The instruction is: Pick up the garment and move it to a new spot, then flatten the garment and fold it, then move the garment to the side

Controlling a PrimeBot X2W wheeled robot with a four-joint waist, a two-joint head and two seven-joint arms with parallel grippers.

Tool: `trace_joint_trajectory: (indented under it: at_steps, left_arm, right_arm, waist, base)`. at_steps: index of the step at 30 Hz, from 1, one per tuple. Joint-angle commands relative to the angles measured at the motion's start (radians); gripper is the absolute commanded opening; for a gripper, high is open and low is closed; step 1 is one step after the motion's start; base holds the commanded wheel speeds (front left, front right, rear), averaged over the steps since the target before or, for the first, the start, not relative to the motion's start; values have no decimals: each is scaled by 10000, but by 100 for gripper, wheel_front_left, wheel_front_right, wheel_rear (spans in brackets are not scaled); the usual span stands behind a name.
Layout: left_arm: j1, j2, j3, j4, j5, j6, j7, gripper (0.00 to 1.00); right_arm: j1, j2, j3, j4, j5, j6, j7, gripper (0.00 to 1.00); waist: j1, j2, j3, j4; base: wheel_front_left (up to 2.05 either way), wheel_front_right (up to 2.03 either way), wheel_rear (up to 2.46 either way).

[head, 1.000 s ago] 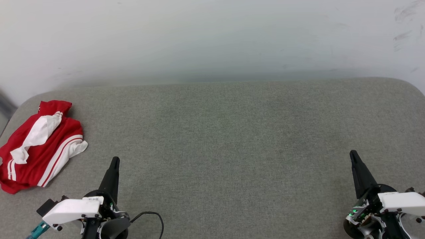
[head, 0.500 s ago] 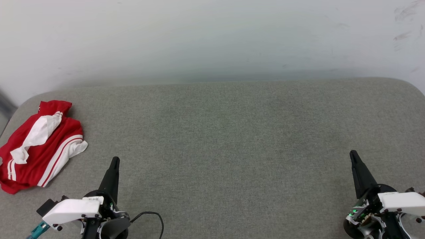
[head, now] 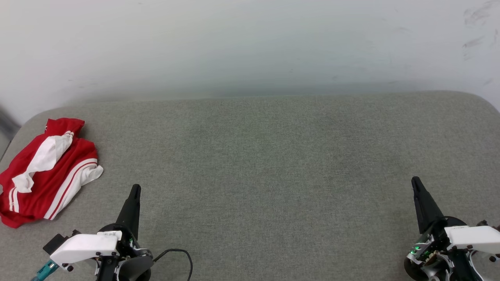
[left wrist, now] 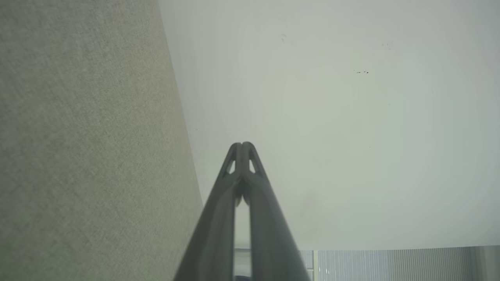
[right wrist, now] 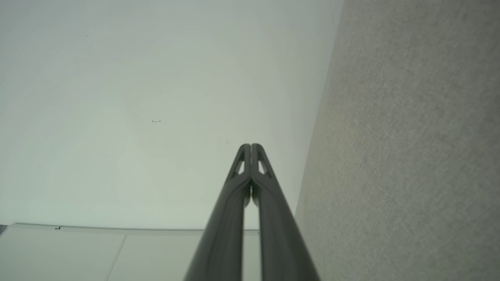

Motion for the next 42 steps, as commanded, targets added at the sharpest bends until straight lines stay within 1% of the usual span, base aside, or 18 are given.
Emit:
trace_joint_trajectory:
  at_steps: [1, 5, 6, 11, 19, 24, 28, 31, 35, 37, 42]
  left_arm:
    - [-73, -12, 27, 7, 17, -34, 41, 0]
    - [-73, -12, 26, 7, 17, -34, 41, 0]
    - [-73, -12, 26, 7, 16, -34, 41, 100]
    - [335, -40, -60, 351, 11, 11, -38, 100]
    - [468, -36, -129, 95, 231, 8, -398, 100]
    - [580, -34, -115, -41, 475, 6, -638, 100]
    - [615, -32, 154, -63, 892, 4, -822, 100]
    - [619, -30, 377, -142, 1297, 3, -953, 100]
    - [626, -28, 674, -217, 1866, 1, -1121, 100]
    - [618, -28, 662, -319, 1944, 1, -1201, 100]
    - [615, -24, 1226, -700, 3090, -2, -1398, 100]
  right_arm:
    - [-117, 41, 8, 9, -44, -3, 7, 0]
    - [-117, 41, 8, 9, -43, -3, 7, 0]
    - [-117, 41, 8, 9, -45, -3, 7, 100]
    - [330, 8, 22, 342, -6, -4, -17, 100]
    - [422, 9, 265, 120, -278, -4, -382, 100]
    - [475, 10, 283, 40, -722, -3, -625, 100]
    - [497, 10, 304, 49, -1204, -3, -809, 100]
    - [459, -1, 316, 87, -1791, -3, -943, 100]
    - [384, -17, 133, -115, -3064, -3, -1113, 100]
    - [371, -4, 75, -264, -3699, -3, -1195, 100]
    - [310, 8, 151, -756, -5311, -3, -1393, 100]
  waist:
    - [0, -1, 0, 0]
    - [0, -1, 0, 0]
    - [0, -1, 0, 0]
    - [0, -1, 3, 0]
    - [0, -1, 9, -5]
    - [0, -1, 7, -7]
    - [0, -1, 6, -8]
    - [0, -1, 9, -12]
    - [0, -1, 12, -21]
    - [0, -1, 15, -21]
    - [0, -1, 32, -17]
  base:
    - [0, 0, 0]
    - [0, 0, 0]
    - [0, 0, 0]
    - [0, 0, 0]
    - [0, 0, 0]
    - [0, 0, 0]
    - [0, 0, 0]
    - [0, 0, 0]
    - [0, 0, 0]
    - [0, 0, 0]
    - [0, 0, 0]
